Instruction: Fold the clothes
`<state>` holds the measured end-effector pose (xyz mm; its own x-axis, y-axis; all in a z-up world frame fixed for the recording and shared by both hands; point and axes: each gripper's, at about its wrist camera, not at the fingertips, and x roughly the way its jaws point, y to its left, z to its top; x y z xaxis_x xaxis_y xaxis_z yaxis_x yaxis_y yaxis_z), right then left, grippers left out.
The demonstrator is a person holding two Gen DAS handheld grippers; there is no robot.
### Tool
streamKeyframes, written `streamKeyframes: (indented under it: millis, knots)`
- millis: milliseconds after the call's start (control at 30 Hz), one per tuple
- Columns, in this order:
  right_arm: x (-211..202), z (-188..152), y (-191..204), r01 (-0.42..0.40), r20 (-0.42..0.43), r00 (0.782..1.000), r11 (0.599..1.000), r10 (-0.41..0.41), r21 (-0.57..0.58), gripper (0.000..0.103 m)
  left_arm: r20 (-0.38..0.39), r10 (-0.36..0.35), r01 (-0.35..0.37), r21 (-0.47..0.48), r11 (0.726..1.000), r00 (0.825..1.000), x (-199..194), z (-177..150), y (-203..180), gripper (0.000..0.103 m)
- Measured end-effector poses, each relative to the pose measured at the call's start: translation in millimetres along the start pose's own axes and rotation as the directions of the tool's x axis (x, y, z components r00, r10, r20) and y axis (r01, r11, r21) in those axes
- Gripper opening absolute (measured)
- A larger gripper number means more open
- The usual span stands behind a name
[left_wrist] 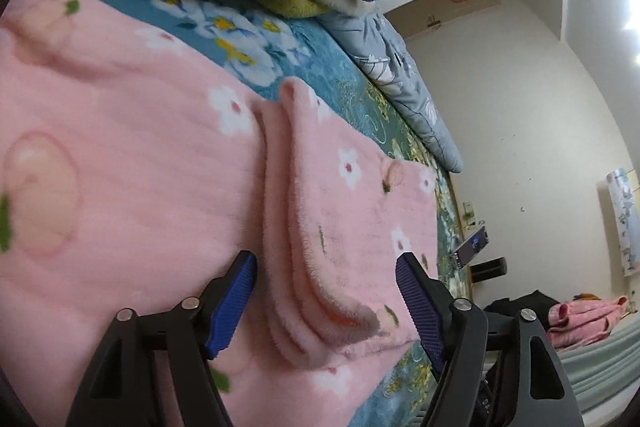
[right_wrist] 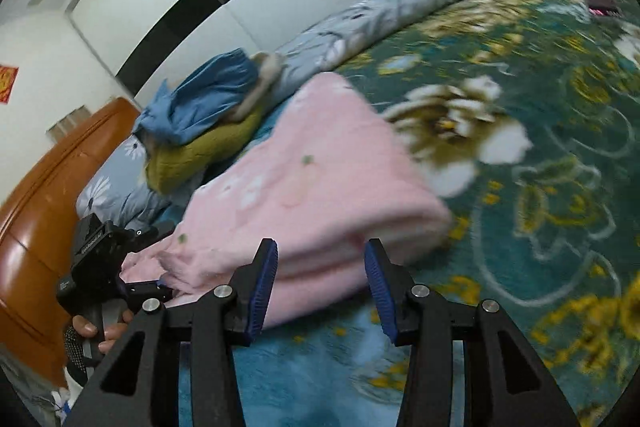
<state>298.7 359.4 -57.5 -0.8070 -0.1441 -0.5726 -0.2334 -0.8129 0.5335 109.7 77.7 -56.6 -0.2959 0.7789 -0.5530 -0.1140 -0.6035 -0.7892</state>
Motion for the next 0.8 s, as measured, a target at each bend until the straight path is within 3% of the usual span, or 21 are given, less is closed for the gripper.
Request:
streamKeyframes:
  millis: [33, 133, 200, 267, 367, 467, 667, 733, 800]
  knots:
    - [-2, 0, -3, 0.002, 0.003, 1.0, 1.0, -0.002, 0.009, 0.047, 0.003, -0.003, 0.003, 0.001, 1.0, 1.0, 1, 1, -1, 0.074]
    - [-4, 1, -12, 0.0, 0.01, 1.0, 0.999, -0.001, 0.041, 0.047, 0.013, -0.013, 0.013, -0.014, 1.0, 1.0, 6, 5, 0, 0.057]
    - [-7, 2, -15, 0.0, 0.019, 1.0, 0.999, -0.001, 0.053, 0.047, 0.014, -0.01, 0.01, -0.032, 0.999, 1.0, 9, 8, 3, 0.035]
    - [-10, 2, -16, -0.001, 0.028, 1.0, 0.998, -0.001, 0.056, 0.047, 0.014, 0.009, -0.009, -0.04, 0.999, 1.0, 12, 9, 4, 0.02]
    - [-13, 3, -17, 0.002, 0.037, 0.999, 0.998, -0.005, 0.063, 0.047, 0.025, 0.025, -0.024, -0.032, 0.999, 0.999, 15, 10, 0, 0.017]
    - [-17, 2, -19, 0.002, 0.046, 0.999, 0.997, -0.006, 0.077, 0.047, 0.053, 0.022, -0.024, 0.04, 0.999, 0.998, 6, 14, -22, 0.016]
    - [-26, 4, -17, -0.004, 0.067, 0.998, 0.997, -0.001, 0.08, 0.047, 0.164, -0.095, 0.054, 0.24, 0.969, 0.982, -48, 19, -76, 0.016]
    - [-28, 5, -16, -0.006, 0.071, 0.997, 0.997, 0.0, 0.075, 0.047, 0.195, -0.042, -0.011, 0.263, 0.965, 0.98, -61, 16, -69, 0.016]
    - [-26, 4, -18, -0.005, 0.068, 0.998, 0.997, -0.001, 0.083, 0.047, 0.188, 0.056, -0.095, 0.206, 0.974, 0.981, -61, 12, -38, 0.016]
